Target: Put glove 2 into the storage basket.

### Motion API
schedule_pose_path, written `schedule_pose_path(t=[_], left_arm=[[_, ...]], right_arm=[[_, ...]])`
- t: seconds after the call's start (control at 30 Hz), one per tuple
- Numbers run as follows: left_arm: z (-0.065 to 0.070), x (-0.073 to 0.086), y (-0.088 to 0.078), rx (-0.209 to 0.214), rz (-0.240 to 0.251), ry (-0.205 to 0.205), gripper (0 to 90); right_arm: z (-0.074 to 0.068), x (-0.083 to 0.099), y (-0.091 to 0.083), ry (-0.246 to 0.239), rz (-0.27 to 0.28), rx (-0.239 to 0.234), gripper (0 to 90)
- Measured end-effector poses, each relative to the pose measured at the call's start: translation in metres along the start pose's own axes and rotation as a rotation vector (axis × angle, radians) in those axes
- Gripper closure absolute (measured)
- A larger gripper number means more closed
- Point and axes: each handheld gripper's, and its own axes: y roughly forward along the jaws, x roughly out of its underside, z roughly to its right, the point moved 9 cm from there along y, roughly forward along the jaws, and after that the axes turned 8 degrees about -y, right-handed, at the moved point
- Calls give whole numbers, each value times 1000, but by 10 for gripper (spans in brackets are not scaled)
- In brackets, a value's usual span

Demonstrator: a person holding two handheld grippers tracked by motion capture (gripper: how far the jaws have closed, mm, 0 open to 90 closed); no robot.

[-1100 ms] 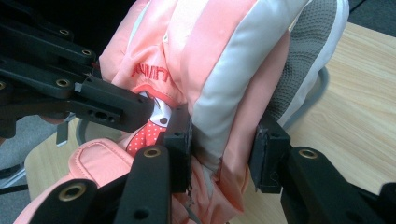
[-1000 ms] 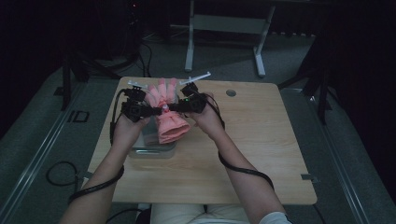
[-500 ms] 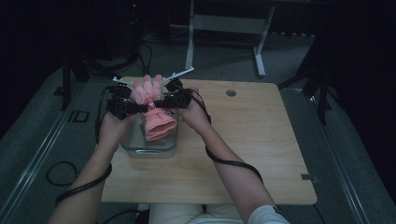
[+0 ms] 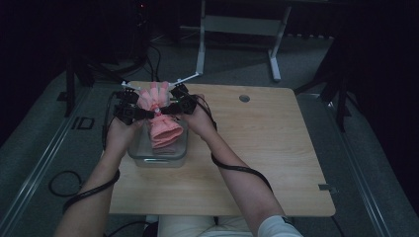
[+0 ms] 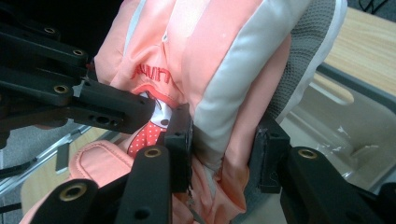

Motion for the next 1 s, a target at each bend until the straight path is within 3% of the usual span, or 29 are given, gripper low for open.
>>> schedule_pose_path(t=[0.53,0.83,1.0], left_arm=[[-7,37,40,6,-103,-32,751],[-13,44,52,27,-113,-73,745],[-16,44,55,3,-119,-72,738]], right_arm=[[7,49,29,59,-107,-37,646],[13,60,37,62,-140,-47,626],[16,60,41,42,-158,-24,606]])
